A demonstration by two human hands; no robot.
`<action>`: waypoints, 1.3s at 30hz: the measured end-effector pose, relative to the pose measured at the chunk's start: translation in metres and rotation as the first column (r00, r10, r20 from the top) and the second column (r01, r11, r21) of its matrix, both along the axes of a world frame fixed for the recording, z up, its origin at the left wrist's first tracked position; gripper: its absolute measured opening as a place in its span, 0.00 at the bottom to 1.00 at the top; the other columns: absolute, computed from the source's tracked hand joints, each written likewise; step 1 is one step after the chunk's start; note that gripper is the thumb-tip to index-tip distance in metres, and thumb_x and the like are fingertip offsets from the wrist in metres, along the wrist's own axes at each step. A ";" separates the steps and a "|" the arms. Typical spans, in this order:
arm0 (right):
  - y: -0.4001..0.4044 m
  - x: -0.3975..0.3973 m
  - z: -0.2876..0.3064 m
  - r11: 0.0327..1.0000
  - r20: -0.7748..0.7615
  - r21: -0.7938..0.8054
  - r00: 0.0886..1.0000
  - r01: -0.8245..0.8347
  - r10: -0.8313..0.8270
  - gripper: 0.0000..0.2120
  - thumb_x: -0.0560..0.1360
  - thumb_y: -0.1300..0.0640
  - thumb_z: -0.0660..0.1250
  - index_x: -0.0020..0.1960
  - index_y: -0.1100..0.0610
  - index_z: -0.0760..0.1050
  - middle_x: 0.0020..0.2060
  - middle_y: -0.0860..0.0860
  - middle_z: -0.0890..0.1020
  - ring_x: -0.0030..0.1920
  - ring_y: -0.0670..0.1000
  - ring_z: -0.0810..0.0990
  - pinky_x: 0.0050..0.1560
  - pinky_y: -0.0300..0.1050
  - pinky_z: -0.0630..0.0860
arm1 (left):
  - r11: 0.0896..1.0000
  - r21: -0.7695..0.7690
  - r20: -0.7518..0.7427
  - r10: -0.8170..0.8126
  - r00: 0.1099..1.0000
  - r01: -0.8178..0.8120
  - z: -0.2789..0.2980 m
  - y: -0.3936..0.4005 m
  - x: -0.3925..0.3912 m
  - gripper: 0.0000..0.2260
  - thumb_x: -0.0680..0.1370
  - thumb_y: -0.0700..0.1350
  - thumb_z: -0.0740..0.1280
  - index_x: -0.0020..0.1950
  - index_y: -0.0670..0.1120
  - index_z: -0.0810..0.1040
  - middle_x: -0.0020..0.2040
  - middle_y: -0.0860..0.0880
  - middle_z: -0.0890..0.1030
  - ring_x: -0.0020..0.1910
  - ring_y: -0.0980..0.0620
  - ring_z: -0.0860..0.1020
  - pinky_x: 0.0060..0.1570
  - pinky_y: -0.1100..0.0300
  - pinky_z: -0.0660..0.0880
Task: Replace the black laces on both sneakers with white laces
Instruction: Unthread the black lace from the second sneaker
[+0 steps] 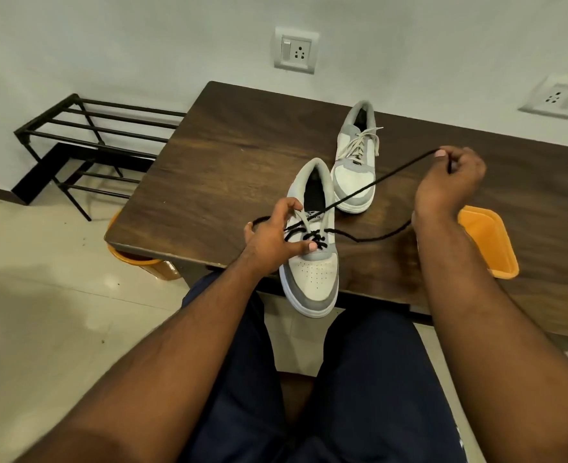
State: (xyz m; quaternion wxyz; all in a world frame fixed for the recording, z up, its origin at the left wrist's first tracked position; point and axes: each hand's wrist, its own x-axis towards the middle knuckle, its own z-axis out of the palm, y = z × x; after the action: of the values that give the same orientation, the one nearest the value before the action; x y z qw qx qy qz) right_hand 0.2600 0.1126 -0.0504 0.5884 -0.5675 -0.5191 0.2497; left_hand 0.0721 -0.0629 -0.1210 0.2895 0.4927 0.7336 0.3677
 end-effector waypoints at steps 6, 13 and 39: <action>-0.009 0.005 -0.013 0.986 0.055 -0.164 0.998 -0.004 0.013 0.14 0.75 0.59 0.67 0.61 0.57 0.77 0.68 0.56 0.70 0.61 0.49 0.73 0.62 0.33 0.69 | 1.000 0.009 -0.007 -0.006 1.000 0.006 -0.001 0.000 0.001 0.29 0.67 0.58 0.77 0.58 0.66 0.61 0.65 0.60 0.77 0.64 0.59 0.74 0.71 0.41 0.49; -0.078 -0.038 -0.038 0.822 0.780 -0.227 0.407 -0.522 0.474 0.13 0.76 0.52 0.67 0.60 0.45 0.79 0.77 0.50 0.57 0.77 0.58 0.48 0.72 0.59 0.51 | 1.000 0.021 -0.007 0.004 1.000 -0.004 -0.002 0.000 0.002 0.30 0.67 0.57 0.77 0.60 0.64 0.62 0.61 0.61 0.79 0.61 0.59 0.76 0.69 0.46 0.51; -0.064 -0.023 -0.035 0.538 0.552 -0.484 0.236 -0.690 0.800 0.26 0.74 0.62 0.69 0.71 0.49 0.70 0.62 0.50 0.78 0.57 0.47 0.76 0.59 0.37 0.68 | 0.995 -0.091 -0.415 -0.007 0.910 -0.034 0.030 0.006 0.032 0.10 0.81 0.49 0.62 0.60 0.55 0.79 0.81 0.49 0.49 0.79 0.45 0.50 0.72 0.37 0.53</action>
State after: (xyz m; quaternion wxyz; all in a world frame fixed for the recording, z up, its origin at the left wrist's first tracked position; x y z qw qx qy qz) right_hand 0.2375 0.0490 -0.0856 0.0978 -0.3368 -0.8912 0.2876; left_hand 0.1039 -0.0565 -0.0906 0.1480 0.5400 0.7986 0.2209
